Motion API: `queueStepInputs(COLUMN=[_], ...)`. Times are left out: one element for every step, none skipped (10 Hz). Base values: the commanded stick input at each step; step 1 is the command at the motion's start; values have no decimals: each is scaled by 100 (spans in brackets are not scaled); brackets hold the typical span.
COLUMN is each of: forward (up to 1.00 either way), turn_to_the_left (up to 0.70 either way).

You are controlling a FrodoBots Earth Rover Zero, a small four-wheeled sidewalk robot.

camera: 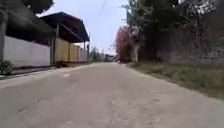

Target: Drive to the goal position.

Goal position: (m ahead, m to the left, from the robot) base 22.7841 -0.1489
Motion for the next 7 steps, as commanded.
queueStepInputs(forward=[100, 100, 100, 100, 100, 100, 100], turn_to_the_left=[-3, -4, -4, -3, -1, 0, 0])
